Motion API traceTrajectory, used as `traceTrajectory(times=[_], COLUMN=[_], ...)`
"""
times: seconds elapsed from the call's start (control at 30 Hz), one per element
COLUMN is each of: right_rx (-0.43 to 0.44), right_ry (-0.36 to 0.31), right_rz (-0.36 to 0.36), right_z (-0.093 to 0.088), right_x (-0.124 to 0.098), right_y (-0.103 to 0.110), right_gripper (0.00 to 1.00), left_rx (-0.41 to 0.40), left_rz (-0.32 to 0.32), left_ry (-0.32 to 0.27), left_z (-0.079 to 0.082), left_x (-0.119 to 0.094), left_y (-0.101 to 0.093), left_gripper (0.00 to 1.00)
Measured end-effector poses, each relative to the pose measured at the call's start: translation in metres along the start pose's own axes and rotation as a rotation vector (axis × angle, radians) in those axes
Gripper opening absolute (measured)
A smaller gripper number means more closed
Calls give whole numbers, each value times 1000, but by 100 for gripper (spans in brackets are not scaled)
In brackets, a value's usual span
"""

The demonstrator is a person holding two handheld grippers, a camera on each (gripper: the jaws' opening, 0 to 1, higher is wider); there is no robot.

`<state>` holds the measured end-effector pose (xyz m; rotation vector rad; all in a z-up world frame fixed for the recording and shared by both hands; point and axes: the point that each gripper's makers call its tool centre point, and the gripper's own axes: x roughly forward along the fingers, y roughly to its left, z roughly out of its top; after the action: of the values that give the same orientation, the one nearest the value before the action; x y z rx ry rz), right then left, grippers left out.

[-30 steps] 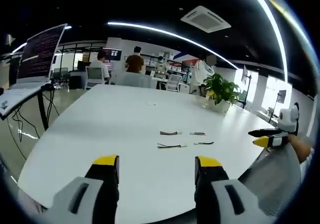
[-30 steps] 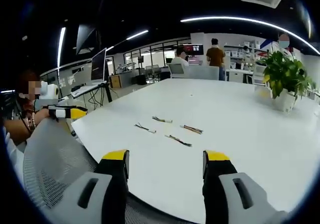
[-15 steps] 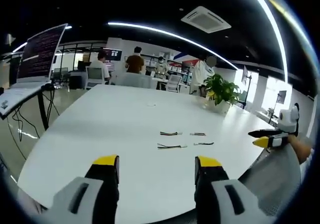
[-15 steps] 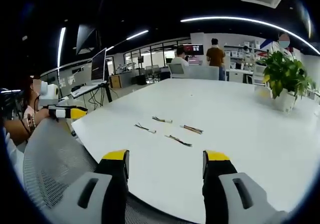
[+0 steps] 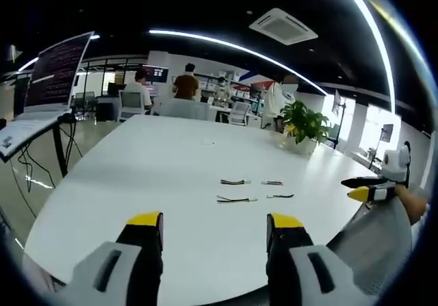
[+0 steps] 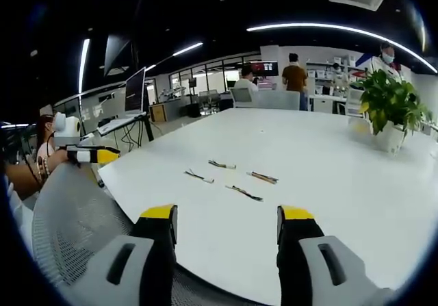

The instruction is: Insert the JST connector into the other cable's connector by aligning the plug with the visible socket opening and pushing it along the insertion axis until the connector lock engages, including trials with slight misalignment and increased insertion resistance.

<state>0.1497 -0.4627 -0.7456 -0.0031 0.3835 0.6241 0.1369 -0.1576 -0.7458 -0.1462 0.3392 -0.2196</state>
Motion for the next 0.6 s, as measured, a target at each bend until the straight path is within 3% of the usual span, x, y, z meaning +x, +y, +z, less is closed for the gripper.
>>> traceTrajectory(times=[0.47,0.6], right_rx=[11,-5], right_ry=[-11,34], right_rz=[-7,12], right_z=[2,-4], right_x=[-1,0], right_y=[-1,2], right_gripper=[57,58], left_rx=[0,-1], left_rz=[2,4], left_ry=[16,18], left_z=[-2,-2], left_x=[1,1], left_y=[-1,-1], left_gripper=[60,60])
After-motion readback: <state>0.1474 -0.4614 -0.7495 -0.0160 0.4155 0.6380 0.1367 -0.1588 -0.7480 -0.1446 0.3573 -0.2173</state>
